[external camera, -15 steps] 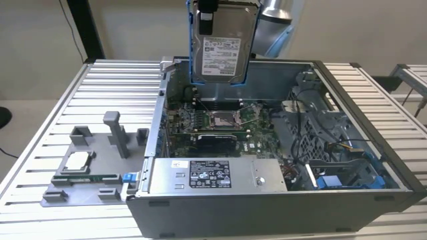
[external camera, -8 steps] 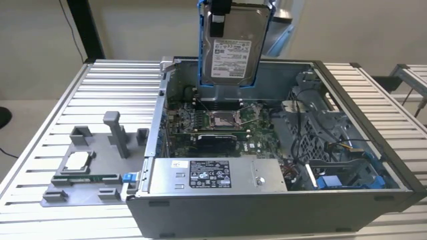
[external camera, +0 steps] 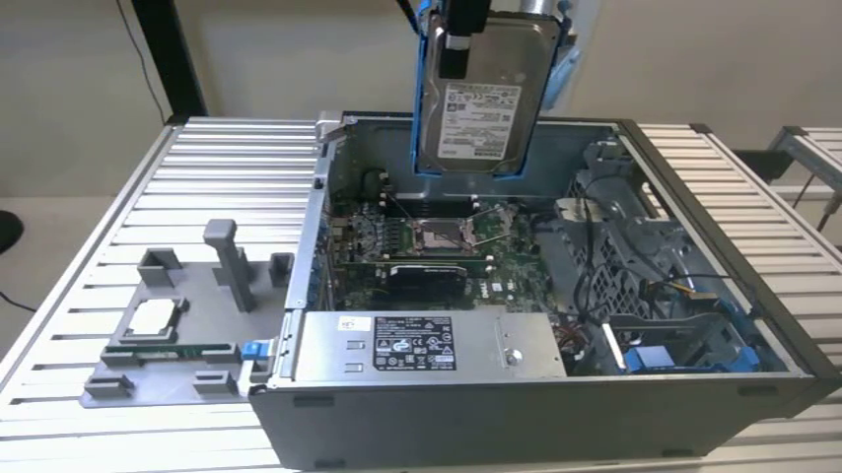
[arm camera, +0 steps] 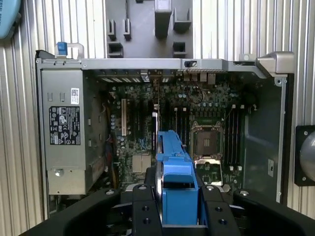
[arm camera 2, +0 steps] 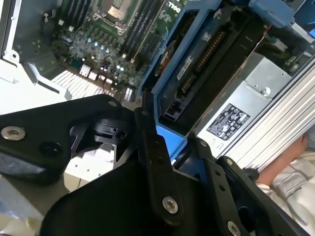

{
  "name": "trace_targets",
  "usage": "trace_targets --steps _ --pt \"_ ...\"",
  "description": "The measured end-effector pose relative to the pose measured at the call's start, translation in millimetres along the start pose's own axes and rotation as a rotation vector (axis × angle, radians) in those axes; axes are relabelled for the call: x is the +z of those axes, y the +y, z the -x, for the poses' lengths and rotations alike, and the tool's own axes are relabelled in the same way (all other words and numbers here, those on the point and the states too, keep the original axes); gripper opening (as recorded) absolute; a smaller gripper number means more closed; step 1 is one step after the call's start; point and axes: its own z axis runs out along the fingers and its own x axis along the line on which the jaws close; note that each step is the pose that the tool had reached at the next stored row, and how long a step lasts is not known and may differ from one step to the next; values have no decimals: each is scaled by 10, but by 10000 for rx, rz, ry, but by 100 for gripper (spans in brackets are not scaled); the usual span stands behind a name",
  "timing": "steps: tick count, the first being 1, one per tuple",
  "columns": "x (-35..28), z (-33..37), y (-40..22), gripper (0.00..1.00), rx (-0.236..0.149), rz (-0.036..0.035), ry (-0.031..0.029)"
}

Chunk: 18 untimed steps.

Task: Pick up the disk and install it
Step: 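Pick up the disk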

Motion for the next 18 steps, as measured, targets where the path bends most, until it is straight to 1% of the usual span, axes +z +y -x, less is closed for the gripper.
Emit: trace_targets --steps 13,18 --pt "-4 -183 -318 0 1 52 1" --pt "-7 -254 -432 0 3 71 3"
